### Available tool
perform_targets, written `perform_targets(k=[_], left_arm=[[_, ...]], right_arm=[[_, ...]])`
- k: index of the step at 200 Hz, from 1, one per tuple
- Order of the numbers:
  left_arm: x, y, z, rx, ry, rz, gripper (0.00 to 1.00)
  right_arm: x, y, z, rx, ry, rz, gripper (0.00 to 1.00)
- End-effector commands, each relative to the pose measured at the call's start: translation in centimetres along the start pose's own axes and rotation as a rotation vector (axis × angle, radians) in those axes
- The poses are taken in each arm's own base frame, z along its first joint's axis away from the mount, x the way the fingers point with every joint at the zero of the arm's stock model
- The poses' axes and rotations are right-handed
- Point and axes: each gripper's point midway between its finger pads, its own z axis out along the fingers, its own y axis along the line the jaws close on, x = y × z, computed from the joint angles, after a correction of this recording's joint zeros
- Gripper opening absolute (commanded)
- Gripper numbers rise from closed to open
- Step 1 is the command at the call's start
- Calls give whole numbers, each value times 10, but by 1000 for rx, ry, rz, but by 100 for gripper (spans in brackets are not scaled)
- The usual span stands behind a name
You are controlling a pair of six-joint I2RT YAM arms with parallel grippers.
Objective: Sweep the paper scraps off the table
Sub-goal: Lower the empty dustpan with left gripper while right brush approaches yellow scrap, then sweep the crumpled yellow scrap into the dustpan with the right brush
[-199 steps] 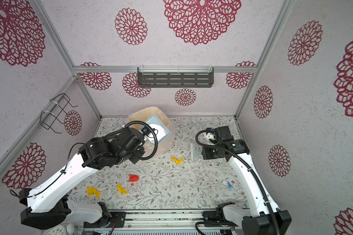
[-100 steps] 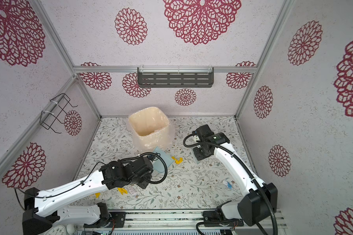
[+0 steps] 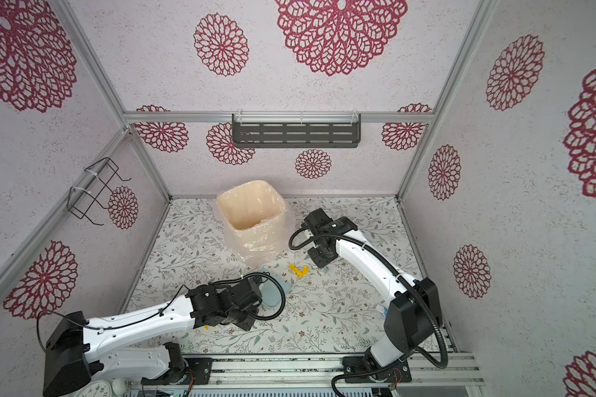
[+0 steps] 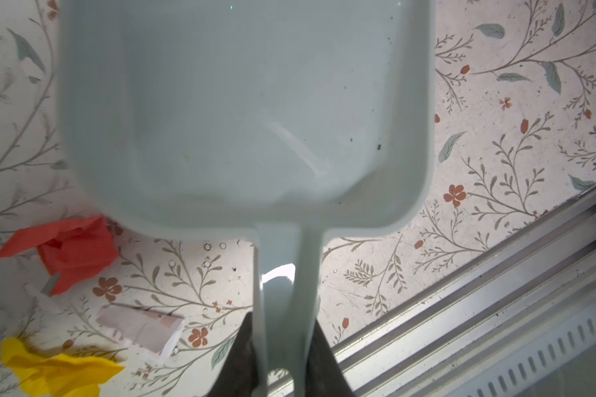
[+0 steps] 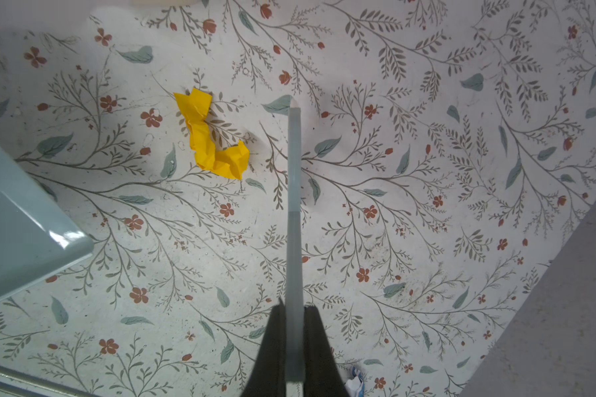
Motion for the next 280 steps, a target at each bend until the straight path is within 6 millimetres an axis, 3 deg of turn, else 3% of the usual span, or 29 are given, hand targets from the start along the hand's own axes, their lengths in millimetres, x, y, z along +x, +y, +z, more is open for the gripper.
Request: perform_targets(k=[1,141,239,280], left_arm=[[-9,-7,11,54,-13,-30,0],[-22,-4,41,107,91,1,0],[-25,-8,55,145,140,-4,0],[-24,-8,56,153,154,-6,0]], right_arm=[[-8,-5,-8,51,-12,-47,0],[-21,31,1,36,42,-195,0],[-19,67,-19,-56,33,-240,0],[-23,46,-20,48,17,-215,0]])
